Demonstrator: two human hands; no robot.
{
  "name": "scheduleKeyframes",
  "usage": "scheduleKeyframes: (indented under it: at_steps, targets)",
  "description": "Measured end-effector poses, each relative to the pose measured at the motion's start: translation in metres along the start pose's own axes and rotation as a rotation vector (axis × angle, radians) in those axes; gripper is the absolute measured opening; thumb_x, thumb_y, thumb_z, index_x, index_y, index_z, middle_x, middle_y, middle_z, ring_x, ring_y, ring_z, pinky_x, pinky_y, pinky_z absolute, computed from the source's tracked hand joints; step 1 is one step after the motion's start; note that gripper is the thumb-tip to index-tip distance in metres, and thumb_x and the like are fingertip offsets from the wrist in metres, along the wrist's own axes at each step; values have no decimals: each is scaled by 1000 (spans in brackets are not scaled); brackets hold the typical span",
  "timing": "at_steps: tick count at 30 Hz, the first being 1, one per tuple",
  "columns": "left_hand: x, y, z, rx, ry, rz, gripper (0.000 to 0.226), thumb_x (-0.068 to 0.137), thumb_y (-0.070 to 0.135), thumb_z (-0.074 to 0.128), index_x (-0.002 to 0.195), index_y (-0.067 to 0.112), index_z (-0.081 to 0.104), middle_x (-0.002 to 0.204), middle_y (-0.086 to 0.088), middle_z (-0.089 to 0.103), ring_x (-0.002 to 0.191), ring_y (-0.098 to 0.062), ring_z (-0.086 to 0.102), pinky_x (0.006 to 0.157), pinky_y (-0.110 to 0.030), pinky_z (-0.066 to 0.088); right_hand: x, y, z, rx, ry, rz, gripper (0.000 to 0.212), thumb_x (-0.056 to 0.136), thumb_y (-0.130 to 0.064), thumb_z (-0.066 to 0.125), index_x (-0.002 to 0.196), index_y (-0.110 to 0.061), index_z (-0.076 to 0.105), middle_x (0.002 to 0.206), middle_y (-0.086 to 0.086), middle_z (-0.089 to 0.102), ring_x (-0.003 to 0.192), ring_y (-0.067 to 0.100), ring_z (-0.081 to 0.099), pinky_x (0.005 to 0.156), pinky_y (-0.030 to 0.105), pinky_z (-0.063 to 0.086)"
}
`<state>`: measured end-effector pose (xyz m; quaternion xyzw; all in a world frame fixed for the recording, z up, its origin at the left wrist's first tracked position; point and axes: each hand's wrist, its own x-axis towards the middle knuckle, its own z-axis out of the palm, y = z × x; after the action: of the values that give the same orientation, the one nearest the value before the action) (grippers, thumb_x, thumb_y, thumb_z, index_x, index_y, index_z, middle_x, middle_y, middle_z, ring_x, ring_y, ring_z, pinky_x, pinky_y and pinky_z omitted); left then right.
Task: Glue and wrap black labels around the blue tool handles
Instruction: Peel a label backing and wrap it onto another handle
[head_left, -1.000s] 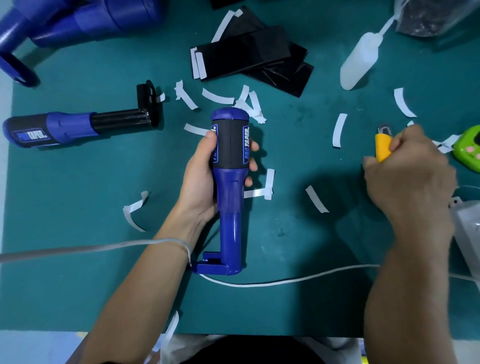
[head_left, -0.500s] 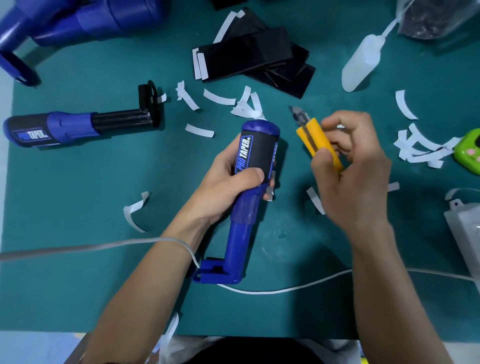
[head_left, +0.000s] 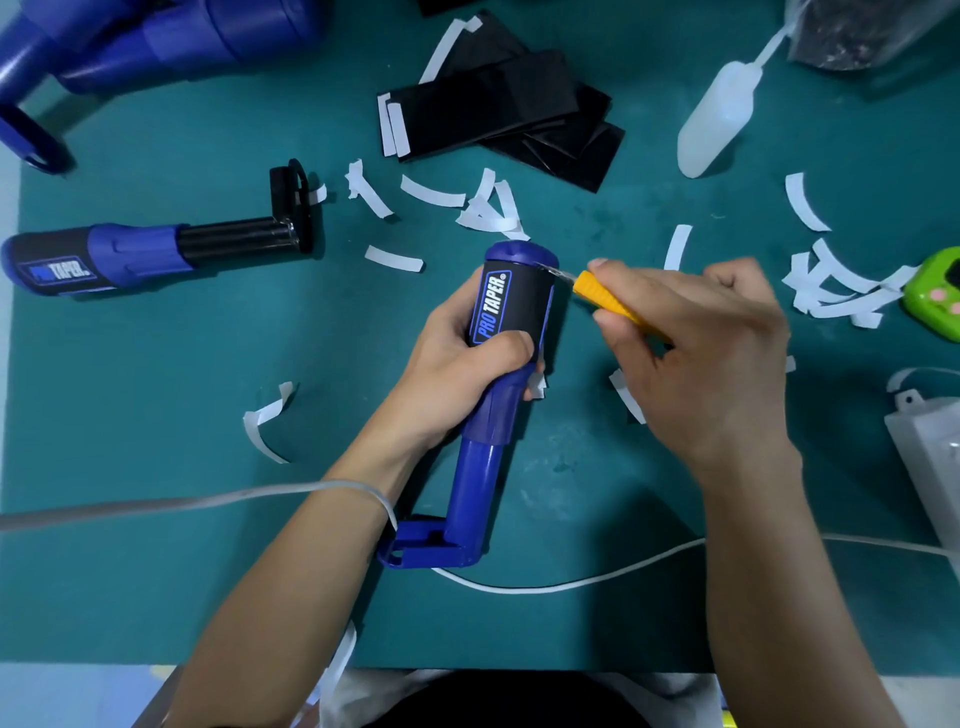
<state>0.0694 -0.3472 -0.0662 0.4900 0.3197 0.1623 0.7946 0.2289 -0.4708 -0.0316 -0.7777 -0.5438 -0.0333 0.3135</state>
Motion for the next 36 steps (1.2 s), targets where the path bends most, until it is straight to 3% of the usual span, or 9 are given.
scheduleKeyframes:
  at_steps: [12,19,36]
  targets:
    - [-1,0,2,54,6,13,29,78,10,63,106,17,63,74,-37,51,54,-33,54,59,-35,52,1,-6,-8,-140,-10,-38,19,99,-16,65,112,-21,79,82,0,75,61,31,62,75,42,33]
    - [-3,2,5,111,17,20,31,77,11,64,107,17,63,74,-36,55,53,-31,56,58,-34,52,-2,-12,-14,-198,29,-7,20,103,-17,61,108,-21,80,72,-1,70,54,29,51,77,37,25]
    - [-2,6,6,174,13,8,30,74,12,63,104,17,62,73,-35,58,53,-32,56,60,-37,52,-3,-20,-16,-288,29,53,22,96,-7,63,103,-18,80,67,3,67,51,32,47,76,41,26]
